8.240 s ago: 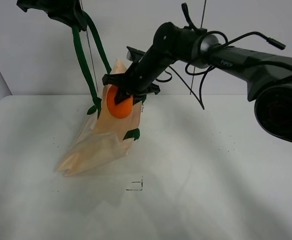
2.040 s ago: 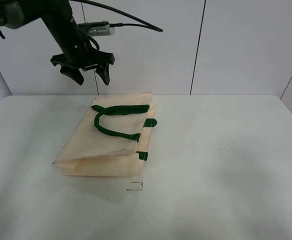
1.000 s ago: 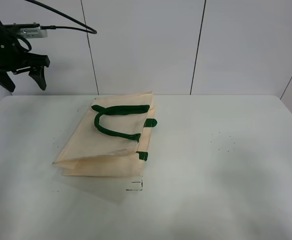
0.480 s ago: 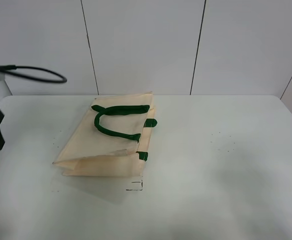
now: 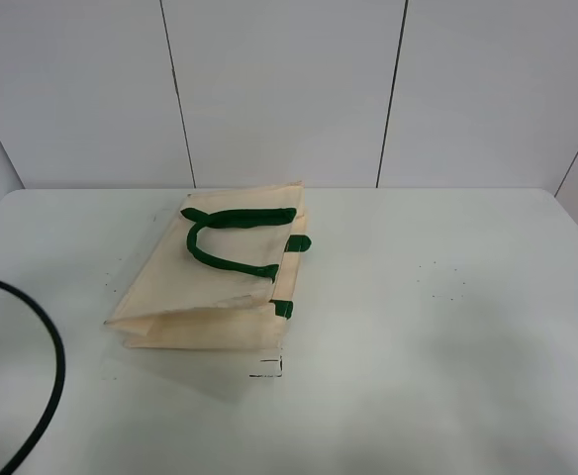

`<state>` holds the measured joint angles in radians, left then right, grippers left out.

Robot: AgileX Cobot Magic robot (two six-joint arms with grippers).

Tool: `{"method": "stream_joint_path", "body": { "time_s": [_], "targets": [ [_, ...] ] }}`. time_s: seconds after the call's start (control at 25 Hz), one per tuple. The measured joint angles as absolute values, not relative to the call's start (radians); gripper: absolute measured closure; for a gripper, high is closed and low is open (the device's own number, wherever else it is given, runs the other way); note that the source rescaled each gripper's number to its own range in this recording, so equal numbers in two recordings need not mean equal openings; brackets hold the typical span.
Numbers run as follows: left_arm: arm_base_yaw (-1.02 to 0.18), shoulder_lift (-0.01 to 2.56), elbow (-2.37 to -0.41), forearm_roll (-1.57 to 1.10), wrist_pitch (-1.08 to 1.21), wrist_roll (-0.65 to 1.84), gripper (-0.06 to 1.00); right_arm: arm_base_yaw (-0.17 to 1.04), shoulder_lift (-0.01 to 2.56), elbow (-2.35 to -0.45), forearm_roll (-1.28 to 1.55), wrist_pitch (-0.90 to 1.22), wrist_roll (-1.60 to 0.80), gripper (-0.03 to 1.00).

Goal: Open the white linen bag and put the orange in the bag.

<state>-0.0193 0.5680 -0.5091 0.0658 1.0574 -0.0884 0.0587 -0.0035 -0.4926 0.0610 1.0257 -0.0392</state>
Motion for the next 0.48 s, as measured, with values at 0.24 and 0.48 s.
{"method": "stream_joint_path", "body": {
  "time_s": [0.24,0.48],
  "targets": [
    [-0.019,0.266,-0.502,0.061,1.049,-0.082,-0.06,0.059,-0.004,-0.493,0.061,1.026,-0.039,-0.03],
    [-0.019,0.05,-0.494,0.053,1.053,-0.081,-0.06,0.059,-0.004,-0.493,0.061,1.026,-0.039,-0.03]
  ]
}}
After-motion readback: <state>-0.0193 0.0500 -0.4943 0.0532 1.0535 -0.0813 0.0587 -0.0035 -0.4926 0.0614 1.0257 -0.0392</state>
